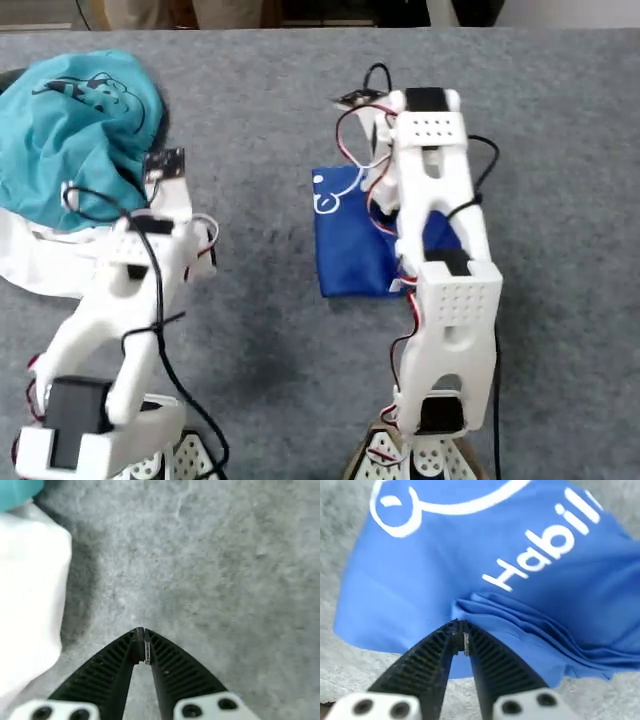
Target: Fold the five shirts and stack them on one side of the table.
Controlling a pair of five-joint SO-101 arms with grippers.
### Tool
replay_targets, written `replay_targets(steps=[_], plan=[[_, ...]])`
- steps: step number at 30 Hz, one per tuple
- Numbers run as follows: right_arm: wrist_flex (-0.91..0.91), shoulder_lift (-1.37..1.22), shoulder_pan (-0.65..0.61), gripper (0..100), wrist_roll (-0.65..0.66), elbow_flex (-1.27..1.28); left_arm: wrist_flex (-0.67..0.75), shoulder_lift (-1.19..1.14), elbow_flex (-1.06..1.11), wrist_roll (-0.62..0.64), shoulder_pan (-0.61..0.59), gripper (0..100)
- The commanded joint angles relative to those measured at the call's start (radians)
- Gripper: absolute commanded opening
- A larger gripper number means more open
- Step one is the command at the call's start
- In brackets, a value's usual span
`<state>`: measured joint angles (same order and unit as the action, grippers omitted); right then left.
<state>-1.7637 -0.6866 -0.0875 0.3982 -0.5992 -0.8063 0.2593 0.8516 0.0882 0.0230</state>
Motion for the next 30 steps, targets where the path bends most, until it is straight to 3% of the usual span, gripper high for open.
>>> replay_targets(steps=[1,12,16,22,26,30], plan=[[-0.020,0.018,0.068,0.2,0.015,-0.012,0.158,0.056,0.109,-0.005,-0.005,2],[-0.018,0.205,0.325,0.2,0.199,0.136,0.157,0.074,0.118,-0.003,-0.009,2],[-0.017,0.305,0.203,0.2,0.186,0.107,0.161,0.074,0.120,-0.003,-0.005,2],[0.110,0.275,-0.054,0.2,0.049,0.110,0.163,0.074,0.121,-0.003,-0.009,2],[0.186,0.176,-0.130,0.2,-0.015,0.101,0.163,0.073,0.121,-0.003,-0.011,2],[0.193,0.082,-0.128,0.2,-0.023,0.101,0.163,0.073,0.121,-0.008,-0.011,2]])
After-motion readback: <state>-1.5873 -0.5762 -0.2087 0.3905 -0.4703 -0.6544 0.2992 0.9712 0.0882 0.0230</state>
